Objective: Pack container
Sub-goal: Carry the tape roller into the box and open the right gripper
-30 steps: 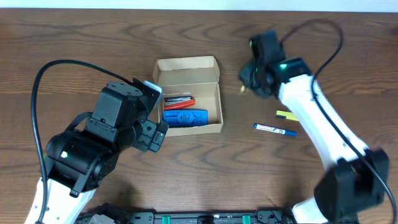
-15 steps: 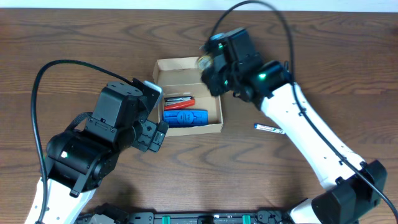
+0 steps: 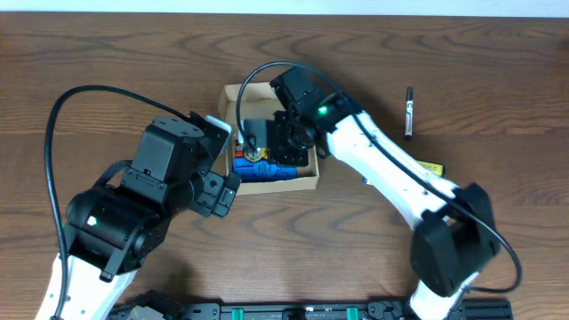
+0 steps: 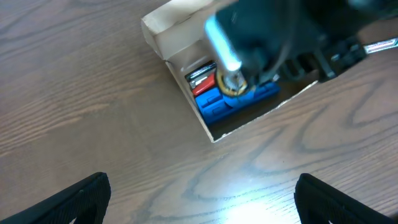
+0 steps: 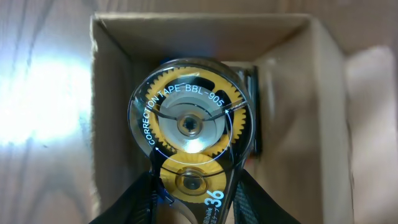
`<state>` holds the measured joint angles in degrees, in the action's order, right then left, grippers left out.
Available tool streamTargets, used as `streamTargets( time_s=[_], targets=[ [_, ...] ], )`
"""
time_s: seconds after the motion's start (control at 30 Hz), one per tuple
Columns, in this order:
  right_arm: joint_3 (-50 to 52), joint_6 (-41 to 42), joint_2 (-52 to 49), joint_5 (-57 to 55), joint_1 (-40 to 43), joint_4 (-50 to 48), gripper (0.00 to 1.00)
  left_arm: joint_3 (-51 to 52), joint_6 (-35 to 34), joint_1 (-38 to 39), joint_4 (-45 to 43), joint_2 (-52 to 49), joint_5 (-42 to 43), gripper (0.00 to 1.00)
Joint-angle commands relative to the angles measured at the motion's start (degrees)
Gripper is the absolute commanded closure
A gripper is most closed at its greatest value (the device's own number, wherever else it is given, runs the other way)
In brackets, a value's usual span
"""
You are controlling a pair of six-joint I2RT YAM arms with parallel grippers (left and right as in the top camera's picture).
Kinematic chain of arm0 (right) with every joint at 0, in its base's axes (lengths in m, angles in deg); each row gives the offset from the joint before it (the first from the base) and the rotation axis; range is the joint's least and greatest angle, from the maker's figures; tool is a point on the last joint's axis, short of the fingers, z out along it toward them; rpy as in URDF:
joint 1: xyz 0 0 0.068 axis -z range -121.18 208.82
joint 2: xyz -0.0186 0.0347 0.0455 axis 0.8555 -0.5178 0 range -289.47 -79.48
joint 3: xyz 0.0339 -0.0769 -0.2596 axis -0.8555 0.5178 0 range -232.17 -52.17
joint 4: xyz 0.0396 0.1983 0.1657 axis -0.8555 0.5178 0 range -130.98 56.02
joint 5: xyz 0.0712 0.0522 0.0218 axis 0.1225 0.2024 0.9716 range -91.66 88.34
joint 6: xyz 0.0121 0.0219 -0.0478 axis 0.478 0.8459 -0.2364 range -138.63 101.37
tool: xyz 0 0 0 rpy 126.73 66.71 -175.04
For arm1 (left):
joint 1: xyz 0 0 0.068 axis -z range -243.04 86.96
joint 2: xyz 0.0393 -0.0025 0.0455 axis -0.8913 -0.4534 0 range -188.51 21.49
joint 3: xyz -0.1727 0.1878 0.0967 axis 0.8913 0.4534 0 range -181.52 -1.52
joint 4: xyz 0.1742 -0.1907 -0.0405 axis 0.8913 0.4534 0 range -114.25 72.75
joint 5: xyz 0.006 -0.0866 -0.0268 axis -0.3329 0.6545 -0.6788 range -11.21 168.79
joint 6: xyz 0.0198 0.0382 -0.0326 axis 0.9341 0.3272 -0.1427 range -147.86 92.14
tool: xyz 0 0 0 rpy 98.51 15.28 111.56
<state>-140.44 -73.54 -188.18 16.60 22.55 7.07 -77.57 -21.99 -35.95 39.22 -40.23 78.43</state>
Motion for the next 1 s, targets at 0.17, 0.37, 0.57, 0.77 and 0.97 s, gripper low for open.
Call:
streamTargets(
  time_s=[0.17, 0.37, 0.57, 0.77, 0.97],
  targets=[
    [0.48, -6.01, -5.97, 2.4, -1.46, -1.4, 0.99, -0.28, 0.35, -0.17, 0.2, -0.04, -0.02, 0.05],
    [0.48, -5.97, -6.64, 4.94, -1.86, -1.81, 0.99, -0.28, 0.35, -0.17, 0.2, -0.04, -0.02, 0.05],
    [0.48, -0.26, -6.64, 4.92, -2.05, -2.43, 0.63, -0.28, 0.35, -0.17, 0.2, -0.04, -0.02, 0.05],
    [-0.37, 3.91, -5.27, 3.06, -2.03, -2.23, 0.47, -0.28, 0.35, -0.17, 0.2, -0.04, -0.02, 0.05],
    [-4.09, 9.35, 2.91, -2.6, -1.2, 0.98, 0.42, -0.28, 0.35, -0.17, 0.2, -0.04, -0.02, 0.05]
  ],
)
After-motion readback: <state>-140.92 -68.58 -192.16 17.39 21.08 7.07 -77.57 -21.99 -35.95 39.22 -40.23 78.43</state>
